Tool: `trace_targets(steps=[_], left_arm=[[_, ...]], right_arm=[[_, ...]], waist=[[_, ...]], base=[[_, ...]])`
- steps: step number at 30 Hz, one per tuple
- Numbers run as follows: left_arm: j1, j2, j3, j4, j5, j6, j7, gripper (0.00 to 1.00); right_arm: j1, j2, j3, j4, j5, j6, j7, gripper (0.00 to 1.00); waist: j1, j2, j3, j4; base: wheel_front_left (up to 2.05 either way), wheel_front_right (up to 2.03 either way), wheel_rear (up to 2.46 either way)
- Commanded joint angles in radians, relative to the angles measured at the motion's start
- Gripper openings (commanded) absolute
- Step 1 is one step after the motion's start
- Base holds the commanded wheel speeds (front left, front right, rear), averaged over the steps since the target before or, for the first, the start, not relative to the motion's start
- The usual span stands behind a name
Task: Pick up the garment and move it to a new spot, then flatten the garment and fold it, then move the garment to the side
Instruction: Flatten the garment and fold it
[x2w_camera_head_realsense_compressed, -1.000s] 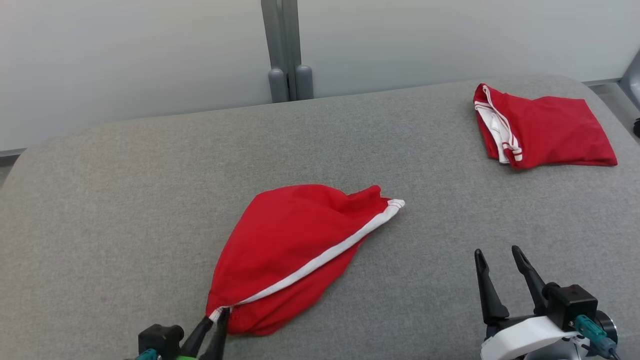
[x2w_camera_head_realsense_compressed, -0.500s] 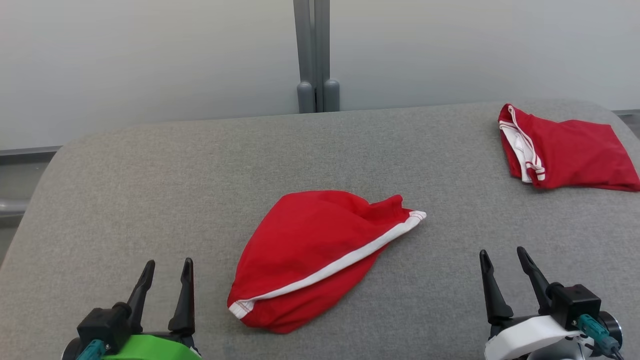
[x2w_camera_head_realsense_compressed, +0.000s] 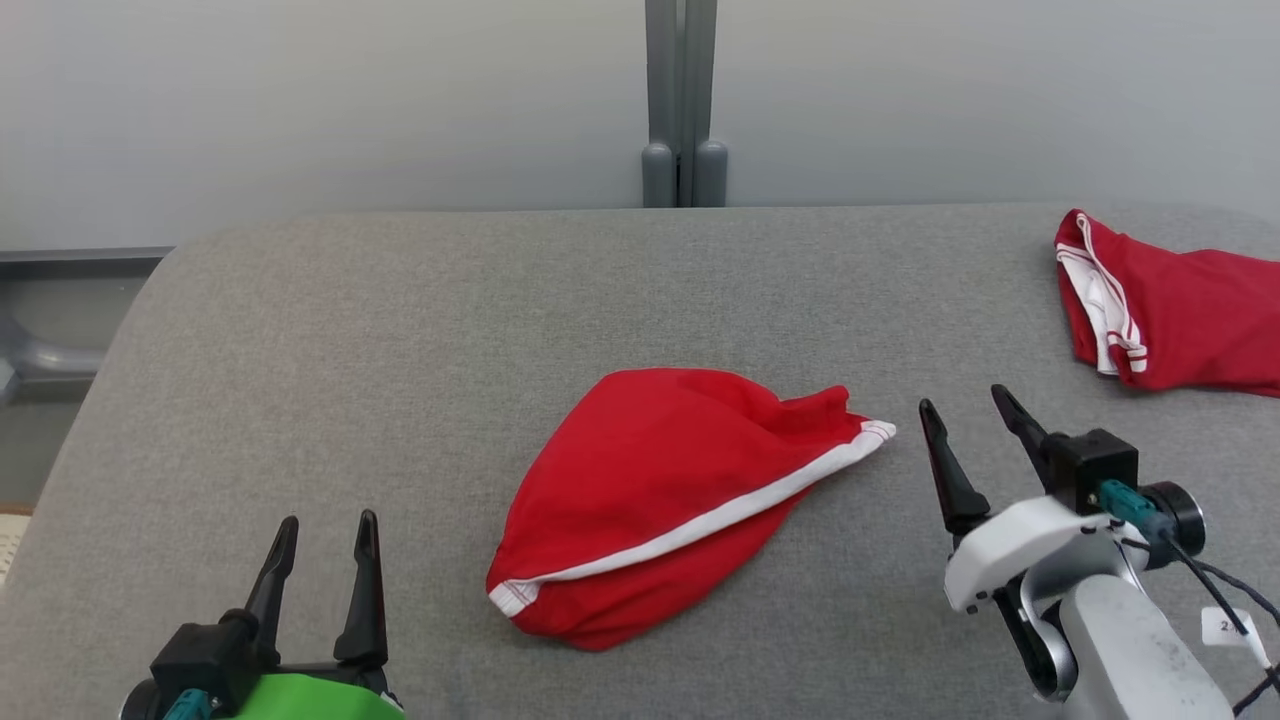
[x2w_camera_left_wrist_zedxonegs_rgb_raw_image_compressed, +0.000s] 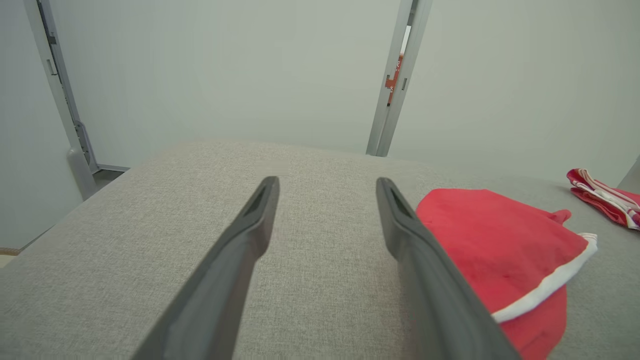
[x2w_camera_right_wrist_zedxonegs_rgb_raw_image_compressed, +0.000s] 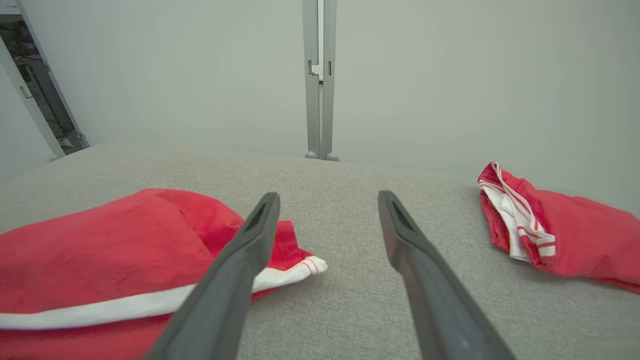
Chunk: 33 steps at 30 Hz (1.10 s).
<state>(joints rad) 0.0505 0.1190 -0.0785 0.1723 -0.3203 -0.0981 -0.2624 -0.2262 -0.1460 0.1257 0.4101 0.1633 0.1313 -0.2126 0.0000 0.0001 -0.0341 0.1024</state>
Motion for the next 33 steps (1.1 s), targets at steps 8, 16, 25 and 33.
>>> trace_targets(steps=[8, 16, 25, 33], left_arm=[[-0.040, -0.031, 0.010, 0.005, 0.029, -0.024, -0.003, 1.00], [-0.088, -0.049, -0.002, 0.013, 0.037, -0.031, -0.003, 1.00], [-0.107, -0.057, -0.019, 0.019, 0.035, -0.034, -0.003, 1.00], [-0.066, -0.058, -0.014, 0.037, 0.037, -0.034, -0.003, 1.00]], right_arm=[[-0.180, -0.026, 0.017, 0.263, -0.007, -0.001, 0.015, 1.00], [-0.297, -0.018, 0.003, 0.512, 0.011, -0.001, -0.014, 1.00], [-0.342, 0.007, 0.023, 0.679, 0.058, -0.001, -0.035, 0.00], [-0.285, -0.010, 0.051, 0.641, 0.113, -0.001, -0.054, 0.00]], waist=[[0.0000, -0.0001, 0.070, 0.085], [0.0000, -0.0001, 0.133, 0.141], [0.0000, -0.0001, 0.157, 0.157], [0.0000, -0.0001, 0.103, 0.110]], base=[[0.00, 0.00, 0.00], [0.00, 0.00, 0.00], [0.00, 0.00, 0.00], [0.00, 0.00, 0.00]])
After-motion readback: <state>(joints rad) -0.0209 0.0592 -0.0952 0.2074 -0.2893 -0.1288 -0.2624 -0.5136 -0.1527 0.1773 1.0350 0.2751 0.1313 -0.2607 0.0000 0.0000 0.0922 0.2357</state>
